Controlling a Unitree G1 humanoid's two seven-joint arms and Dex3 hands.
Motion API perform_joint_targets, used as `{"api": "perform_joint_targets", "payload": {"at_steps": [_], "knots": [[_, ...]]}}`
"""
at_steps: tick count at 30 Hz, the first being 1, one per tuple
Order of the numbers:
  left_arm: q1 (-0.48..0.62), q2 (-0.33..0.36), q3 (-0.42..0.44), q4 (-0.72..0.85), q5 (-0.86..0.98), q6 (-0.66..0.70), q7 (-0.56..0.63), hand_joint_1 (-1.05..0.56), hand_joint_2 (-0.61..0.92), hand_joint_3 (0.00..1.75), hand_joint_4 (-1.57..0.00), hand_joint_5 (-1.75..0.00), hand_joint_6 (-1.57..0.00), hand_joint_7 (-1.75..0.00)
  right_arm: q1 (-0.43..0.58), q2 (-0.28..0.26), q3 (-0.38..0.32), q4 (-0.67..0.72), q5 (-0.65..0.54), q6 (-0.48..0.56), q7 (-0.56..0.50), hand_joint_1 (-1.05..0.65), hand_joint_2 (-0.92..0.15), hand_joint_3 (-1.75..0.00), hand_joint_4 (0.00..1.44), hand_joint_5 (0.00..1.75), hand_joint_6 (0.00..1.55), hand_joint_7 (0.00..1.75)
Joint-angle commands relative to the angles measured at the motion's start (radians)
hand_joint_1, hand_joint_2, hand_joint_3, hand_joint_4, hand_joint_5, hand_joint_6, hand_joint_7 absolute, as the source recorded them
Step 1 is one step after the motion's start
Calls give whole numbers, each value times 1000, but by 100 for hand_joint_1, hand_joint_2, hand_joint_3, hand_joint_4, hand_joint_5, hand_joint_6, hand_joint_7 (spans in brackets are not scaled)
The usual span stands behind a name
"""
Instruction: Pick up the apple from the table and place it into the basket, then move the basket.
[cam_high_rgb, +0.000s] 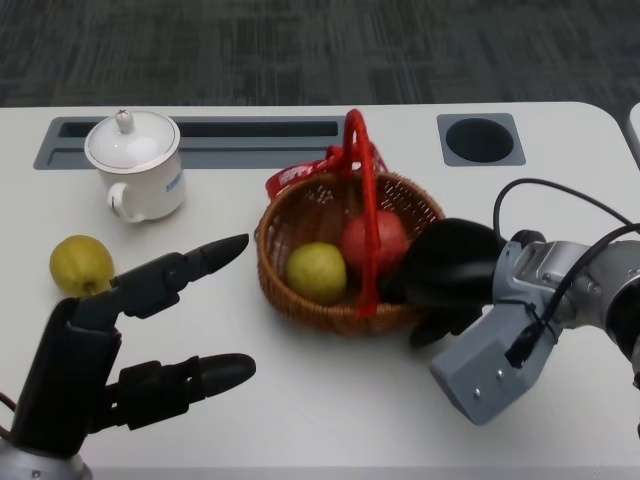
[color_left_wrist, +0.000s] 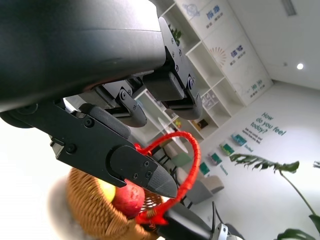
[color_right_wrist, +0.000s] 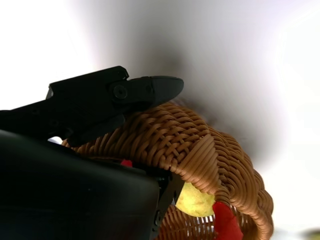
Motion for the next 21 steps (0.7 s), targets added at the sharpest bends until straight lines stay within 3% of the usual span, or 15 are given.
{"api": "perform_joint_targets", "payload": {"at_steps": [1,6,13,17,21], "knots": [[34,2,11,-26,-1,-29,17,-40,79,0,-80,-2,-76,-1,-50,-29,-43,28,35,160,50,-36,-92,-33,96,1,80,1],[105,-8,18,-99,16,-20,19,-40,78,0,-82,-2,-78,-1,-91,-28,-125,39,95,358,145,-37,-92,-30,98,1,86,2],[247,-14,25,-188,7,-60,12,-38,77,0,-83,-1,-78,-1,-104,-13,-240,41,168,544,176,-40,-92,-26,101,1,86,1],[321,-16,29,-231,-2,-72,10,-37,77,0,-84,-2,-78,-1,-88,-10,-286,40,196,590,166,-40,-92,-20,103,2,88,1],[345,-15,35,-247,-4,-68,10,-37,77,0,-85,-2,-78,0,-64,16,-312,36,212,566,125,-45,-92,-10,102,1,89,1]]}}
